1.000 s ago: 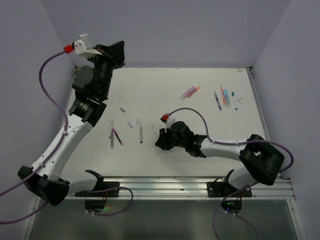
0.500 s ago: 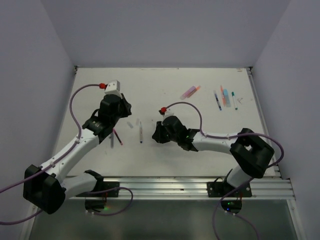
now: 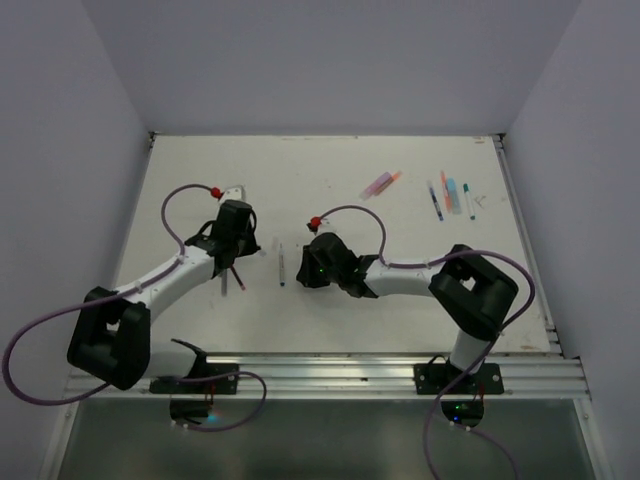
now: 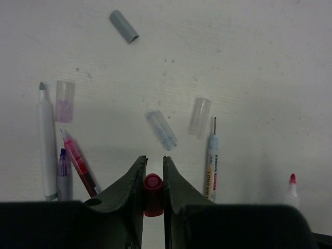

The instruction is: Open the pen caps

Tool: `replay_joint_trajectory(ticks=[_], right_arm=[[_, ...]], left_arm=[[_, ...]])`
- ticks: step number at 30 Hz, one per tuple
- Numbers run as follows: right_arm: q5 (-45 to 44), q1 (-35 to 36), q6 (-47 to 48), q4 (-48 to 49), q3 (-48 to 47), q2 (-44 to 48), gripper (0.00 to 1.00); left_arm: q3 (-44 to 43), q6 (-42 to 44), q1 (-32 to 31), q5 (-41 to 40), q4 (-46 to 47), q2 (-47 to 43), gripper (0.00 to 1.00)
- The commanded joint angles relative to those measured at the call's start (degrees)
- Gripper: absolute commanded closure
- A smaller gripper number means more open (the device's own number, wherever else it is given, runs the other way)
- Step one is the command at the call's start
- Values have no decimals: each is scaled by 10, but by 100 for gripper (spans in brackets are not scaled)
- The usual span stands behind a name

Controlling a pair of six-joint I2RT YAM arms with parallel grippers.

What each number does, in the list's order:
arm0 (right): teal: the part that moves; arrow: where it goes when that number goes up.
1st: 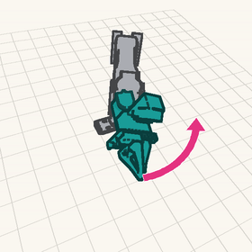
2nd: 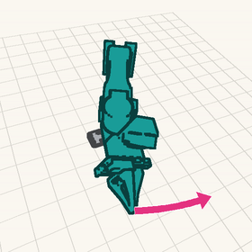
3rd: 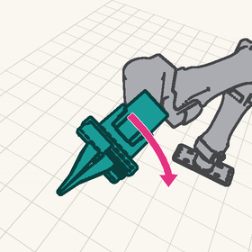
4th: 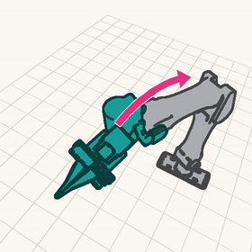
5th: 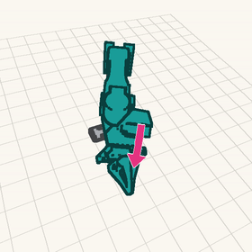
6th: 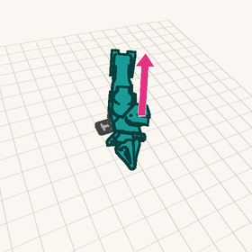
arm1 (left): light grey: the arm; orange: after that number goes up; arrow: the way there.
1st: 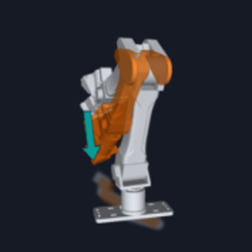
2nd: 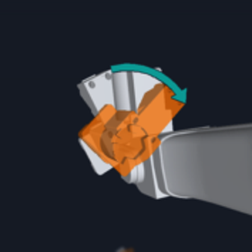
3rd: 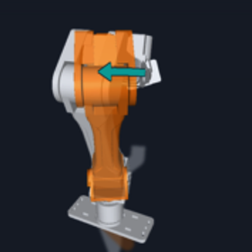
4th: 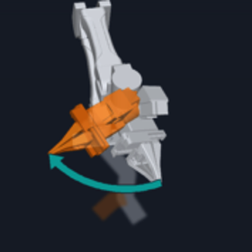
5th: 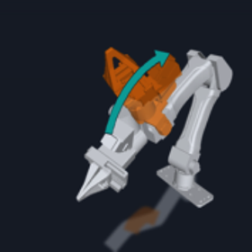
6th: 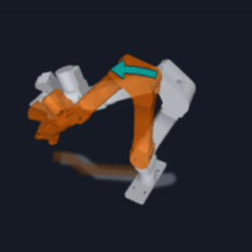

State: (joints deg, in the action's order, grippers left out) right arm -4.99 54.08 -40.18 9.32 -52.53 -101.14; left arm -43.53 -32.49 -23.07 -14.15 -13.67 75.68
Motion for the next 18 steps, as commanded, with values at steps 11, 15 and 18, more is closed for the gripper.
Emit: replay_joint_trajectory(ticks=[11, 15, 18], right_arm=[[3, 8, -22, 4, -31, -34, 100], [5, 10, -26, 4, -35, -45, 100], [8, 11, -31, 5, -39, -49, 99]], left_arm=[[-5, -20, 36, 3, -20, 73, 76], [-4, -21, 40, 0, -20, 72, 68], [-7, -21, 41, -2, -24, 67, 54]])
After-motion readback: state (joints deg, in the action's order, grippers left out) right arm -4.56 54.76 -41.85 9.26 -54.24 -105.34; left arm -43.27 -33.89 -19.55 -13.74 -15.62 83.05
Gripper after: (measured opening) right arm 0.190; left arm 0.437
